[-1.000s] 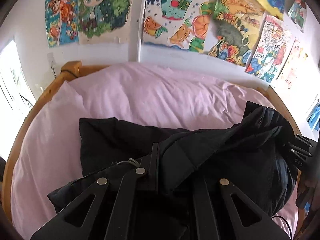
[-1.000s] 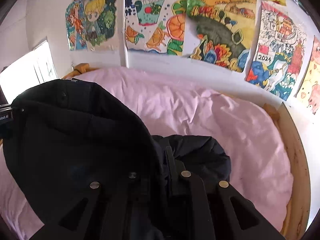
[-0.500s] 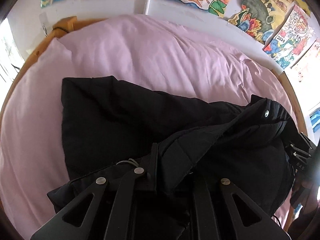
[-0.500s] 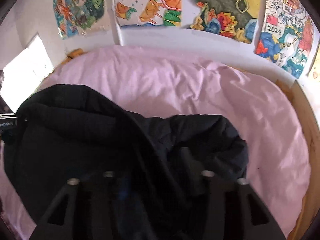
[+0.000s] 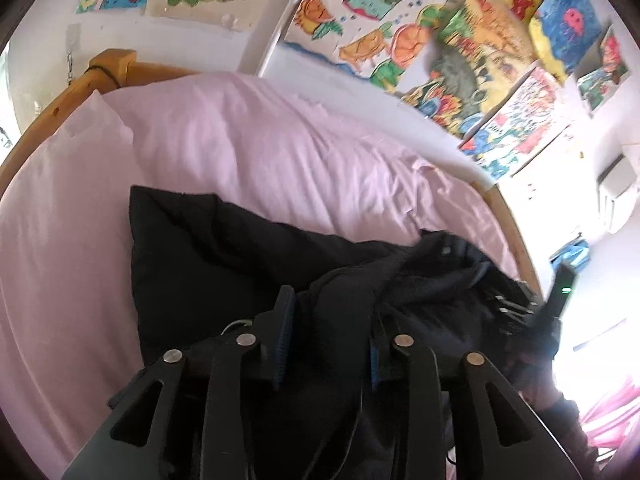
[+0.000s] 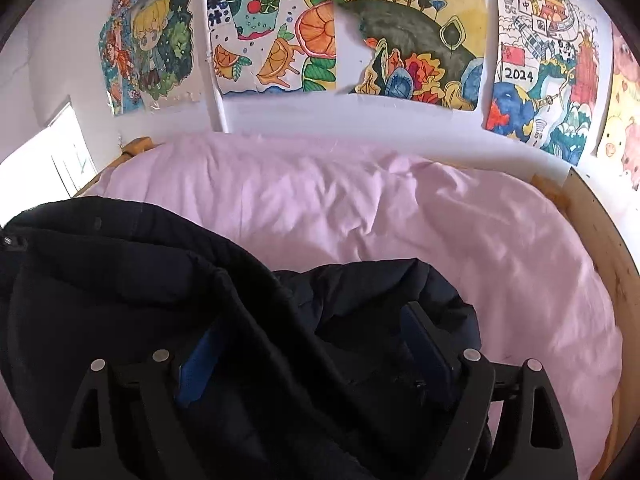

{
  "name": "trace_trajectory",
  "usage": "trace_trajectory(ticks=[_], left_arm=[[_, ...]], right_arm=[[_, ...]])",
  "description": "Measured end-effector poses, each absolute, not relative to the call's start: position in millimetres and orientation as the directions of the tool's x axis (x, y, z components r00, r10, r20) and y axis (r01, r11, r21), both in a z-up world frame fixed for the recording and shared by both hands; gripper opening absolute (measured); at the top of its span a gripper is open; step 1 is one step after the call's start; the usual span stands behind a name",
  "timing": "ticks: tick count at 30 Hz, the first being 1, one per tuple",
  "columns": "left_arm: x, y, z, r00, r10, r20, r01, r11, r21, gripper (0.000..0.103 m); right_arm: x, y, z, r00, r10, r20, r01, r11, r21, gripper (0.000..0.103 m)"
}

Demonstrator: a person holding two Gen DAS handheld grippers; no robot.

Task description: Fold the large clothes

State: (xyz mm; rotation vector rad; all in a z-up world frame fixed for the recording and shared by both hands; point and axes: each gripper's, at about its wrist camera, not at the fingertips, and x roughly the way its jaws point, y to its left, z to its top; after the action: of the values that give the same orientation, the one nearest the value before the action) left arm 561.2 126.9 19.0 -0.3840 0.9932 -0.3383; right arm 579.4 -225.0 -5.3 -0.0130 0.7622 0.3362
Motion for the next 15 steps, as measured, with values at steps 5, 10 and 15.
trace_trajectory(ticks=[5, 10, 15], left_arm=[[551.6, 154.8, 51.1, 0.639, -0.373, -0.672, 0.047, 0.892, -0.450, 0.059], [546.3, 149.2, 28.0, 0.632, -0.288, -0.719, 0.059, 0.943, -0.326, 0.061], [559.2, 146.9, -19.0, 0.596, -0.133, -0.792, -0.018, 0.984, -0.179, 0.060]], right_arm=[[590.3, -237.3, -11.6, 0.660, 0.325, -0.677, -0.302, 0.940, 0.157, 0.093], [587.2, -272.5, 7.7, 0.629, 0.526, -0.572, -0.398, 0.850, 0.344, 0.094], [568.8, -304.6, 8.4, 0.638, 0.516, -0.572, -0.435, 0.854, 0.285, 0.101]])
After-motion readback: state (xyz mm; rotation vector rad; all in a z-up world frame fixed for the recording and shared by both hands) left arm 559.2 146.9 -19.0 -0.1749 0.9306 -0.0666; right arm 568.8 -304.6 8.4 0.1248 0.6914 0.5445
